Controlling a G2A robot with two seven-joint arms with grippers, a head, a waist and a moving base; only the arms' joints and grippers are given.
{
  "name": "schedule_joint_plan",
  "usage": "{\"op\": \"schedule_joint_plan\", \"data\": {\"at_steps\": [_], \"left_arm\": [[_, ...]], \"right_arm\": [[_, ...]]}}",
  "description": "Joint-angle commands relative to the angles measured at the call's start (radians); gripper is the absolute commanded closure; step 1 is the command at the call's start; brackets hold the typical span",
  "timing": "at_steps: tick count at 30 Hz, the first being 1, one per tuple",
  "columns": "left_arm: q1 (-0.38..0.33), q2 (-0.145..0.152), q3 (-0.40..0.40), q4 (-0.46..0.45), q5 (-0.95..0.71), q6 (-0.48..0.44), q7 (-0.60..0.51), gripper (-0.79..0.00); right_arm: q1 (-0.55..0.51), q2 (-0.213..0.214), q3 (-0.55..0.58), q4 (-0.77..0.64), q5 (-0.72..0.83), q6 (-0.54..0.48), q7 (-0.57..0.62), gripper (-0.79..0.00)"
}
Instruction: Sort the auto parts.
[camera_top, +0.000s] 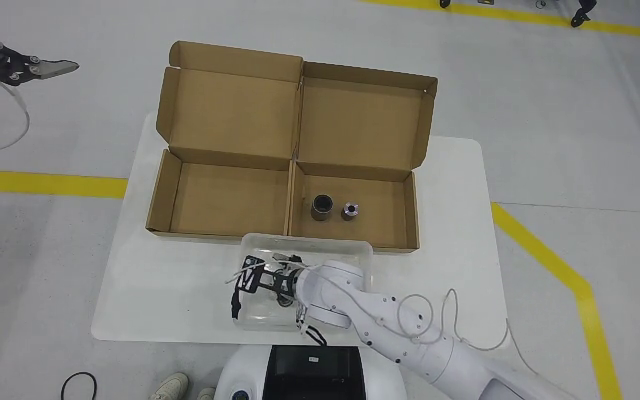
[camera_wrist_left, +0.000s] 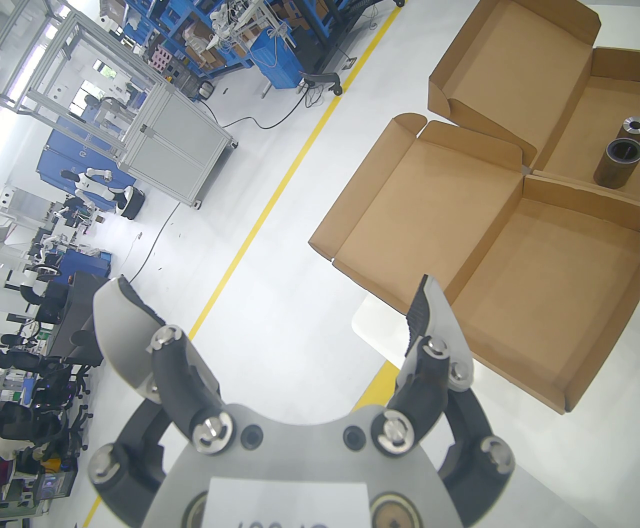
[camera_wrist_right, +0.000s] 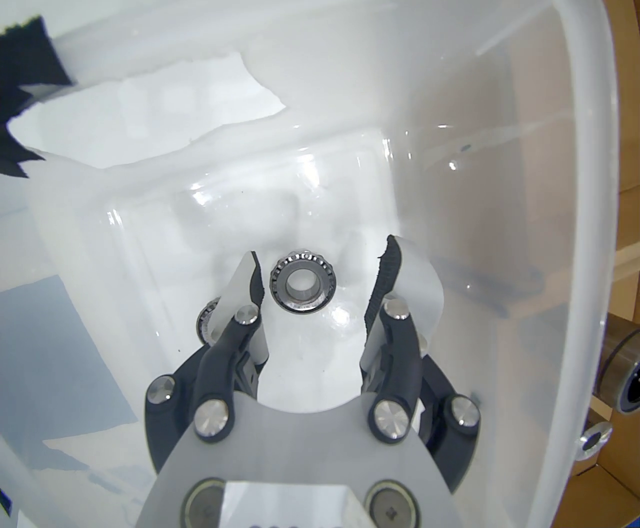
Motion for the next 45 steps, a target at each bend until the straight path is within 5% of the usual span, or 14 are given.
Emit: {"op": "schedule_joint_plan", "data": {"at_steps": [1,9,11,13,24,45], "left_arm": [[0.0,0.0,0.0,0.0,0.0,0.0,0.0,-0.785],[0.0,0.0,0.0,0.0,0.0,0.0,0.0,-0.785],[0.0,0.0,0.0,0.0,0.0,0.0,0.0,-0.785],[0.0,0.0,0.0,0.0,0.0,0.0,0.0,-0.785],[0.0,0.0,0.0,0.0,0.0,0.0,0.0,-0.785],[0.0,0.0,0.0,0.0,0.0,0.0,0.0,-0.785]], "right_arm": [[-0.007,-0.001,0.001,0.006,-0.001,-0.005,-0.002,-0.44],[-0.017,-0.009,0.003,0.03,-0.015,-0.004,-0.01,-0.4],[-0.016,-0.012,0.003,0.037,-0.026,-0.001,-0.008,-0.271],[-0.014,-0.015,0.0,0.041,-0.044,0.007,0.003,0.0],[-0.047,-0.009,0.051,-0.028,-0.043,-0.012,-0.065,0.0],[-0.213,0.084,0.326,-0.273,0.11,-0.284,-0.414,0.0]]}}
